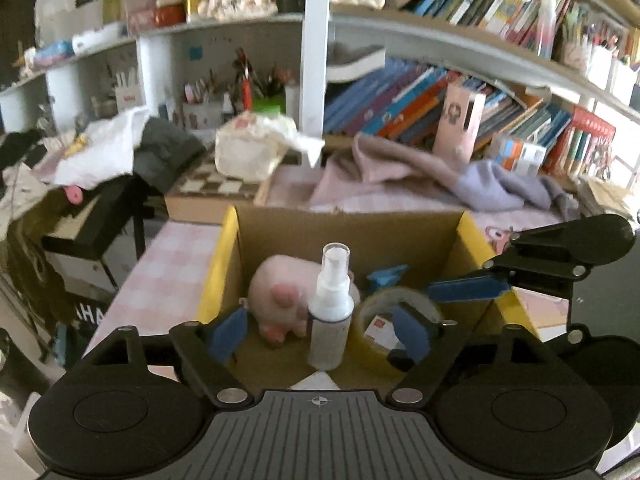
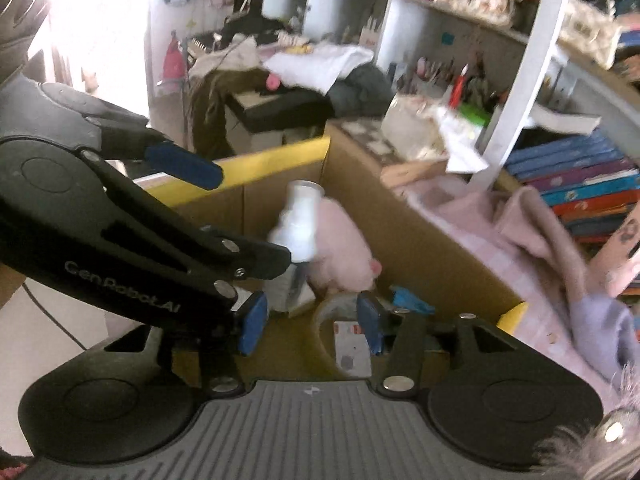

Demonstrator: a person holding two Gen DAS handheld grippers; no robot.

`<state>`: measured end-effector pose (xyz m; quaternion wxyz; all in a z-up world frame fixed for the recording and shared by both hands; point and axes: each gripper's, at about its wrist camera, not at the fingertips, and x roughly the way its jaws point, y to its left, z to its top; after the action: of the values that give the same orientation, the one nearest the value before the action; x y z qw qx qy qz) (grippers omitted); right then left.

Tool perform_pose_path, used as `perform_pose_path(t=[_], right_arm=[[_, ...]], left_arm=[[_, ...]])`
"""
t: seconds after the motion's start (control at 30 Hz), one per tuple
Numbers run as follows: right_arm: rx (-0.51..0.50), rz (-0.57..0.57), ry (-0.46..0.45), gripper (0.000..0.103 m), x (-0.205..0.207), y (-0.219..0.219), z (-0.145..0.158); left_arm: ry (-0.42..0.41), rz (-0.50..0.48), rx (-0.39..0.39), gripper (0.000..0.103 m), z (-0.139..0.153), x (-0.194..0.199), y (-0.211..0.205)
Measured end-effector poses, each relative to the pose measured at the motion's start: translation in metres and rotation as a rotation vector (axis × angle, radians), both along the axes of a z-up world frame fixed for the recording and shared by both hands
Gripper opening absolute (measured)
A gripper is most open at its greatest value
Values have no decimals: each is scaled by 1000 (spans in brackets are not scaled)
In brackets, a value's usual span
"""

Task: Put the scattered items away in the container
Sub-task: 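Lower both items into the yellow box and open both grippers, then withdraw both open tools from the yellow box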

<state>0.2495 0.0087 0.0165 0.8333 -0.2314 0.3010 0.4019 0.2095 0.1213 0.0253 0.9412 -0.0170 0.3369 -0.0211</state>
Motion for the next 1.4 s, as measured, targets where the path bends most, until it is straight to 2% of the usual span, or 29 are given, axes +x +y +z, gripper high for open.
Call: perform_pose_path(t=[0.3, 0.47, 0.57, 0.93, 1.27, 1.4], right_arm=[[60, -79, -100, 50, -52, -23, 28], [80, -156, -142, 61, -82, -44, 32], [77, -195, -150, 62, -99, -54, 32], [105, -356, -192, 67, -171, -92, 30], [132, -546, -182, 71, -211, -139, 21], [152, -624, -171, 75, -221, -157, 16]], left_arm=[[-57, -32, 11, 91, 22, -45, -14], [-67, -57, 47, 96, 28, -71, -24], [-68, -69, 65, 97, 29, -87, -29], [-62, -95, 49, 100, 22, -134, -52], [-25, -114, 35, 101, 7, -150, -78], [-9, -123, 39, 101, 2, -152, -89]])
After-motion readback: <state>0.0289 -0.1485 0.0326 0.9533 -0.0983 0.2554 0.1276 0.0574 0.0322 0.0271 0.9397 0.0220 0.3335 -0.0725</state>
